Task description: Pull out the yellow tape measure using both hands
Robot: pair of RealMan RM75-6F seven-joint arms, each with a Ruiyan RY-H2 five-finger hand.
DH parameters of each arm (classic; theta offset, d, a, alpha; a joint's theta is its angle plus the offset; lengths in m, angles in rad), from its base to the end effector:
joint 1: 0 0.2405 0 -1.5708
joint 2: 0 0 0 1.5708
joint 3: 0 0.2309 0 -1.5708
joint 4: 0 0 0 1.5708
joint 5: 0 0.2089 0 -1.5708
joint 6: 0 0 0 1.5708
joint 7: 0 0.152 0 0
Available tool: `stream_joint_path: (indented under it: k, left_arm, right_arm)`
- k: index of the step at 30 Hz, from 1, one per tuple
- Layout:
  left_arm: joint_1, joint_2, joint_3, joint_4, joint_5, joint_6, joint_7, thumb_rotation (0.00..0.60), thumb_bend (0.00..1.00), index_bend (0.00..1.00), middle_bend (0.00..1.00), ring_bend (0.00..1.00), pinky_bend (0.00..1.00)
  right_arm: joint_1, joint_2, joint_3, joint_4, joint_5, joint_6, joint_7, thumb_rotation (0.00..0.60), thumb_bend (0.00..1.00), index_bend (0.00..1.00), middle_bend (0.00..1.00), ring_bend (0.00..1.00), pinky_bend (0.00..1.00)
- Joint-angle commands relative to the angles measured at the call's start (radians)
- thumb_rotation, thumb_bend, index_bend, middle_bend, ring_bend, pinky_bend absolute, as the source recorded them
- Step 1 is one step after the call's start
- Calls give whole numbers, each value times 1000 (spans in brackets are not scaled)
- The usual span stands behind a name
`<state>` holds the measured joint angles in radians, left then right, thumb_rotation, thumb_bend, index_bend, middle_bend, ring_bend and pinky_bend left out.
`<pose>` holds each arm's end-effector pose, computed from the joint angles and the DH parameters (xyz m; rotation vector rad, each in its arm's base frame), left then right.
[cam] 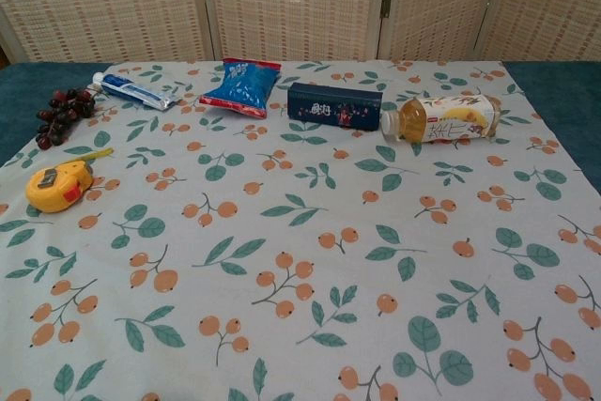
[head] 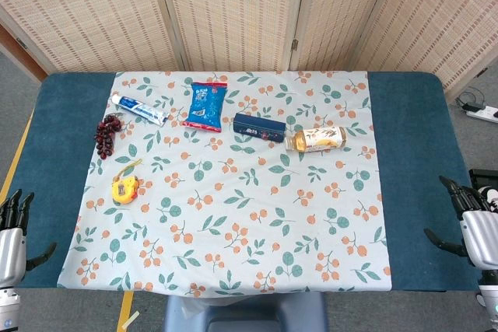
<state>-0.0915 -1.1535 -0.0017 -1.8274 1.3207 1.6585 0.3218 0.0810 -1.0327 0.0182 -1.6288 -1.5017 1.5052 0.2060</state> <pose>-0.2647 0.1719 0.1472 -1.2156 -0.8620 -0.7756 -0.2936 -0.1796 0.1719 1.3336 -1.0141 1.0017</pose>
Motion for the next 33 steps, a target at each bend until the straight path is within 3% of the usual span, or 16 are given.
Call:
stream_joint_path:
  k: [1, 15, 23, 33]
  left_arm:
    - [-2, -2, -4, 2, 7, -15, 2, 600, 255, 33, 30, 5, 0]
    - [-34, -6, -54, 9, 16, -91, -2, 600, 255, 34, 30, 5, 0]
    - [-154, -32, -132, 59, -59, -275, -21, 600, 255, 45, 30, 5, 0]
    - [-344, -140, -209, 165, -257, -520, 115, 600, 255, 96, 40, 5, 0]
  right_arm:
    - [6, -2, -1, 3, -10, -14, 4, 600, 260, 0, 152, 199, 124]
    - [-1, 10, 9, -2, -30, -7, 21, 600, 260, 0, 153, 199, 123]
    - [11, 19, 27, -2, -26, -17, 24, 600, 260, 0, 154, 206, 124]
    - [31, 58, 58, -30, -16, -30, 12, 600, 260, 0, 154, 209, 123]
